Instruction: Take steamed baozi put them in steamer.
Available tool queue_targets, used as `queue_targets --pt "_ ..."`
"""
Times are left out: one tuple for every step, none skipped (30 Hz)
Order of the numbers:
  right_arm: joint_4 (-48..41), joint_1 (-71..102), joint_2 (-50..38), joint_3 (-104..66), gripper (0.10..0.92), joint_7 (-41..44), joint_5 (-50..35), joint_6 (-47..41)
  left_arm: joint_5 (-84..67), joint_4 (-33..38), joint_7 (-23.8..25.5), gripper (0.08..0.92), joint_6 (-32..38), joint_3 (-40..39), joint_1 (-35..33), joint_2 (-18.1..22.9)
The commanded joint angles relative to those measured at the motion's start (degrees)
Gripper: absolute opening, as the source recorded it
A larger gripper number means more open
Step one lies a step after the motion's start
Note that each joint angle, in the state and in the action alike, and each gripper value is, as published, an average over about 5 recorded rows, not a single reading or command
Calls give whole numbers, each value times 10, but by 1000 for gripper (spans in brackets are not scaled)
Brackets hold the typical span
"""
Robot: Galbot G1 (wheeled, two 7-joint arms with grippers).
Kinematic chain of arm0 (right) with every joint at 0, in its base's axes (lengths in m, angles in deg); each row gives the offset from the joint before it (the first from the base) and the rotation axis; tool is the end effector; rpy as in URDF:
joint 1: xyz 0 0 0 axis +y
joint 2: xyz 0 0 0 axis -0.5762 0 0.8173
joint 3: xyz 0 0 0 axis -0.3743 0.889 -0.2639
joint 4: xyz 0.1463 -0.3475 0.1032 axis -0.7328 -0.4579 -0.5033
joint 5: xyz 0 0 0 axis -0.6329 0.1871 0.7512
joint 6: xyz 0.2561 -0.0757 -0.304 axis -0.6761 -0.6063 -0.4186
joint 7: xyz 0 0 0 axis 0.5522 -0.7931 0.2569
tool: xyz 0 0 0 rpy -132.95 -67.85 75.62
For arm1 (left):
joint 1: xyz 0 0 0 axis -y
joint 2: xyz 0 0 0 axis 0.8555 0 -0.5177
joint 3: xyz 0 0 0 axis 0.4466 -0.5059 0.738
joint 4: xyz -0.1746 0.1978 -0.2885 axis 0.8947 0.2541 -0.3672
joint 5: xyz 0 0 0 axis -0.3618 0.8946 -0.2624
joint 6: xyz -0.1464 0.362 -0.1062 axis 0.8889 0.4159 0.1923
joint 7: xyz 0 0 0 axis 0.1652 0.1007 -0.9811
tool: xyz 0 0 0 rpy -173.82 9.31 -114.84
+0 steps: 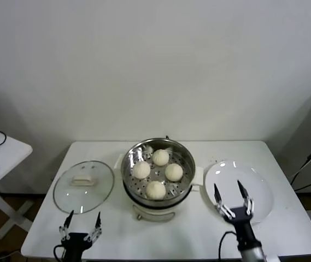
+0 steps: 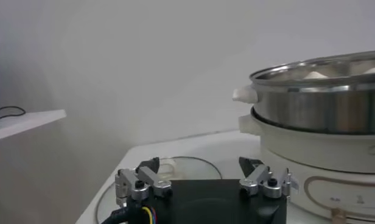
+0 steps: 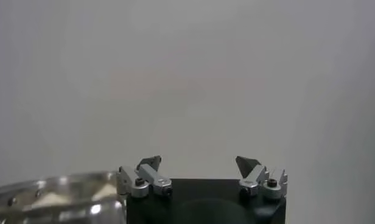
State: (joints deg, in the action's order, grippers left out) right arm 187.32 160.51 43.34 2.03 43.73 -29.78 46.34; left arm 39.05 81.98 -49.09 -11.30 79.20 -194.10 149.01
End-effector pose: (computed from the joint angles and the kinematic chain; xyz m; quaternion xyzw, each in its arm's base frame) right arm 0.1674 -0.0690 -0.4243 -0.0757 0.9920 0.0430 0.0916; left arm 0.1076 0.0415 -0.3928 0.0180 -0.9909 -0.0820 0.1048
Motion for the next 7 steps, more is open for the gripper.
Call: queue_targets --pt "-14 123 64 -8 823 -20 29 97 0 0 0 823 5 -1 -1 1" --pt "-13 122 64 -7 823 -20 28 96 0 0 0 823 6 -2 -1 1" --pt "-13 122 63 -6 823 -20 28 96 0 1 0 823 6 -2 -2 2" --pt "-12 122 62 -5 823 -21 29 95 0 0 0 823 7 -2 -2 3" --pt "-12 122 61 -3 823 -22 29 95 0 0 0 823 7 -3 -2 3" --pt "-12 122 60 -2 823 -22 30 94 1 0 0 823 7 -3 -2 3" --pt "-12 122 60 -1 823 -22 30 94 1 0 0 823 8 -4 -2 4"
